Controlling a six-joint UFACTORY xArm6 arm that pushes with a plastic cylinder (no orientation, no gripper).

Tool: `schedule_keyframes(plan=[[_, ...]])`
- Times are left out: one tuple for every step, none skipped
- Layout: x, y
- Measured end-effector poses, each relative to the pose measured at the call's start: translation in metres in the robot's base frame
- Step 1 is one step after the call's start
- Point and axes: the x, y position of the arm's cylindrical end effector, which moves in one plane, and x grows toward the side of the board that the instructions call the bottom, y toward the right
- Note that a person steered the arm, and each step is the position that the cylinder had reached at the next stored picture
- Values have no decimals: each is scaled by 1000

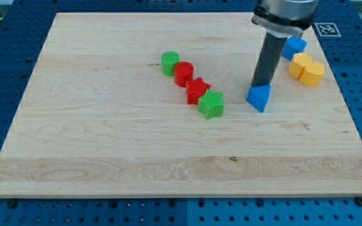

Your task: Point your arm towards blue cube

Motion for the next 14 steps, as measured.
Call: schedule_keyframes(plan=[[16, 0], [17, 0], [14, 0], [-1, 0], [-9, 0], [-28, -2], [-50, -3], [-79, -14], [-111, -23], [-146, -23], [-179, -14], [-194, 31], [-183, 78], [-158, 84]])
